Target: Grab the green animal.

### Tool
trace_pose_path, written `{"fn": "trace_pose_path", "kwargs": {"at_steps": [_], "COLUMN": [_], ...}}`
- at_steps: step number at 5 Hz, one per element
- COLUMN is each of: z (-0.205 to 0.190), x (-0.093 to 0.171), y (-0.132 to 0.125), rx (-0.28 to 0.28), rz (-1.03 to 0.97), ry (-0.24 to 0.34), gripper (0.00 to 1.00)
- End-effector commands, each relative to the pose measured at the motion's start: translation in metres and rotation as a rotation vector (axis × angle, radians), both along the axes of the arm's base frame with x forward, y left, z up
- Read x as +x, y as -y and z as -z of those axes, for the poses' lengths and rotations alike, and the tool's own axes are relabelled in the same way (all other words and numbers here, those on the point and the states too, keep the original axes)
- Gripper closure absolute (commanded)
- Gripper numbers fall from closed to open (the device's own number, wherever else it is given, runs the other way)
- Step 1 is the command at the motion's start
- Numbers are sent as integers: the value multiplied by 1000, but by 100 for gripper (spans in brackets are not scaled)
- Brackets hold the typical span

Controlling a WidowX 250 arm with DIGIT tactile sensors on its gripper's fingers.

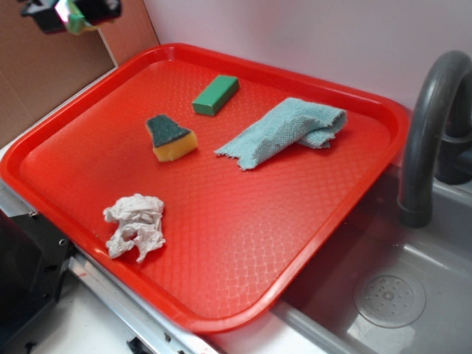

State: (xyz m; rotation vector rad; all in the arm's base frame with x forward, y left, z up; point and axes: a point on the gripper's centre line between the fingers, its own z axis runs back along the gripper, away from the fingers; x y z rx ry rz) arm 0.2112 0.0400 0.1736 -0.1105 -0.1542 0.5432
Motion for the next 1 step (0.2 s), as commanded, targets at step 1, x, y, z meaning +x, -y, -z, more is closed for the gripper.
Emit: {"fn": "trace_pose_path", "kwargs": {"at_steps": [1], "z": [-31], "x": [-24], "y": [4], "rx": [-72], "rz": [85], "ry": [35], "gripper": [100]}}
